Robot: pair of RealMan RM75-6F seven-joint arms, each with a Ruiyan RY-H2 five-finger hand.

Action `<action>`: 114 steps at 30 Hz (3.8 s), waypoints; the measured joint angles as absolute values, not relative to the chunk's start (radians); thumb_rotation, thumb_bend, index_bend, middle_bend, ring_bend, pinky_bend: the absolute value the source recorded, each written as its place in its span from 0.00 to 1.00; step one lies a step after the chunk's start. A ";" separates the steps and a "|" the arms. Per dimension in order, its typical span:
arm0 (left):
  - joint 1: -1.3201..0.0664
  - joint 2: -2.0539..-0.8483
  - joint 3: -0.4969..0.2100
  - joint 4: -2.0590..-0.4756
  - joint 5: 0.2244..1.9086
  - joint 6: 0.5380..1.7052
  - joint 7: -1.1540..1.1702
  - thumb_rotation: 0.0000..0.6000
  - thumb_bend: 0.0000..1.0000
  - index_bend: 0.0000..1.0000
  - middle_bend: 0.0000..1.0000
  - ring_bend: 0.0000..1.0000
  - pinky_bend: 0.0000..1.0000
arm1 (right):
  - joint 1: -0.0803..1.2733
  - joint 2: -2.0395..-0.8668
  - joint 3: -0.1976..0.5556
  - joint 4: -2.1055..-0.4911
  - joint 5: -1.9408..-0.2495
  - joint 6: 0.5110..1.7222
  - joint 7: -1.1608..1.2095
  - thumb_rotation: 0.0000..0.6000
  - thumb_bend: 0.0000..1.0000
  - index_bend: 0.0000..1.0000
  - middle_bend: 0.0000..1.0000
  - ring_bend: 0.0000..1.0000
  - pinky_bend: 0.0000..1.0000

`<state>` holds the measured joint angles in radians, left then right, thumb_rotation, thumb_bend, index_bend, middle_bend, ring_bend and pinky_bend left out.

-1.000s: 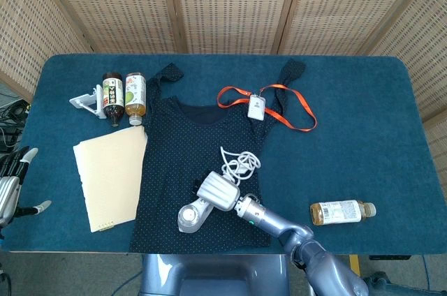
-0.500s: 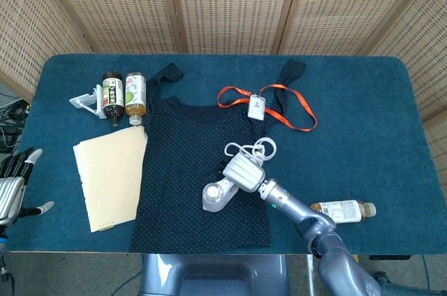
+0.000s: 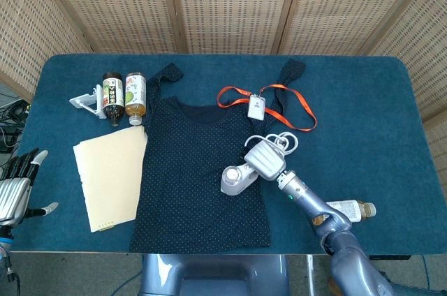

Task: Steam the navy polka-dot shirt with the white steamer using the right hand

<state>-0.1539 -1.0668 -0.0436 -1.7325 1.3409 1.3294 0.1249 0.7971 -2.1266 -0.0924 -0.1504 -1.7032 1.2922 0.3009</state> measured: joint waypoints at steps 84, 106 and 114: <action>-0.143 -1.051 -0.034 -1.745 1.380 1.353 0.096 1.00 0.00 0.00 0.00 0.00 0.00 | 0.748 -2.115 -0.267 -0.253 -1.898 1.515 0.125 1.00 1.00 0.86 0.70 0.80 1.00; -0.136 -1.056 -0.025 -1.749 1.401 1.367 0.108 1.00 0.00 0.00 0.00 0.00 0.00 | 0.755 -2.012 -0.172 -0.188 -1.796 1.462 0.134 1.00 1.00 0.86 0.70 0.80 1.00; -0.137 -1.057 -0.028 -1.749 1.396 1.367 0.112 1.00 0.00 0.00 0.00 0.00 0.00 | 0.809 -1.949 -0.043 -0.157 -1.668 1.354 0.128 1.00 1.00 0.86 0.70 0.80 1.00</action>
